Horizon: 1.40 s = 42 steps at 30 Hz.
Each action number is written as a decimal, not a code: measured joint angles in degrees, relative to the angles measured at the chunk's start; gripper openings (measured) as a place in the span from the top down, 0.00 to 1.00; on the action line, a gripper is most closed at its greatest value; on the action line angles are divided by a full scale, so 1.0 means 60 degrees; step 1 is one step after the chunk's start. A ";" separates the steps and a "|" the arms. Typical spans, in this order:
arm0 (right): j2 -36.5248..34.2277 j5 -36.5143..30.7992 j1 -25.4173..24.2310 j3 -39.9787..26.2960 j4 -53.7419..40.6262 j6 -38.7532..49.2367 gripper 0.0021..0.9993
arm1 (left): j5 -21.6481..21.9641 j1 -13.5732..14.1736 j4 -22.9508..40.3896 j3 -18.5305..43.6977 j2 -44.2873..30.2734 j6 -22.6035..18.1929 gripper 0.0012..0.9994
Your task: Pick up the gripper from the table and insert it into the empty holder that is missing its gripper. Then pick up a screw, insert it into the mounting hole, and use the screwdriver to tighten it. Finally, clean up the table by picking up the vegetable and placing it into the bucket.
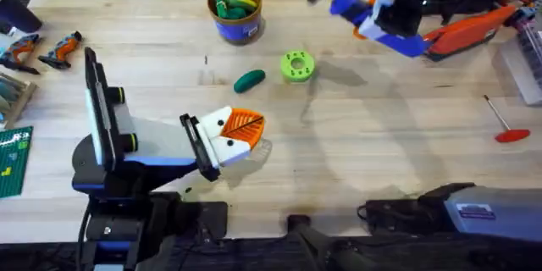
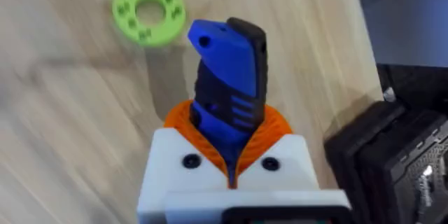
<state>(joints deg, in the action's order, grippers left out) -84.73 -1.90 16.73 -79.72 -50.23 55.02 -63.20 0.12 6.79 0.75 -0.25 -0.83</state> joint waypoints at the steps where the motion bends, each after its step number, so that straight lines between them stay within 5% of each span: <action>1: -0.0641 -0.0401 -0.0135 0.0000 -0.0087 0.0827 0.97 | -0.0002 0.0000 0.0000 0.0000 -0.0004 0.0001 1.00; 18: -0.4433 -0.1483 -0.0594 0.0000 0.1111 0.2191 0.94 | -0.0004 0.0000 0.0000 0.0000 0.0000 0.0001 1.00; 22: -0.4564 -0.1550 -0.0594 -0.0075 0.1242 0.2197 0.49 | 0.0000 0.0000 0.0000 0.0000 -0.0003 -0.0002 1.00; 23: -0.4550 -0.1576 -0.0594 -0.0139 0.1260 0.2194 0.33 | -0.0003 0.0000 0.0000 0.0000 -0.0003 0.0001 1.00; 24: -0.4548 -0.1656 -0.0594 -0.0212 0.1328 0.2189 0.05 | -0.0004 0.0000 0.0000 0.0003 -0.0003 -0.0002 1.00; 32: -0.4173 -0.1718 -0.0594 -0.0200 0.1144 0.0623 0.03 | 0.0004 0.0000 0.0000 0.0000 -0.0001 0.0001 1.00; 42: -0.1015 -0.1715 -0.0594 -0.0200 0.1146 -0.3166 0.03 | 0.0004 0.0000 0.0000 0.0000 0.0000 0.0001 1.00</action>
<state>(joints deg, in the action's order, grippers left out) -90.83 -12.19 13.17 -80.93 -43.35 36.02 -63.18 0.12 6.79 0.75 -0.25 -0.82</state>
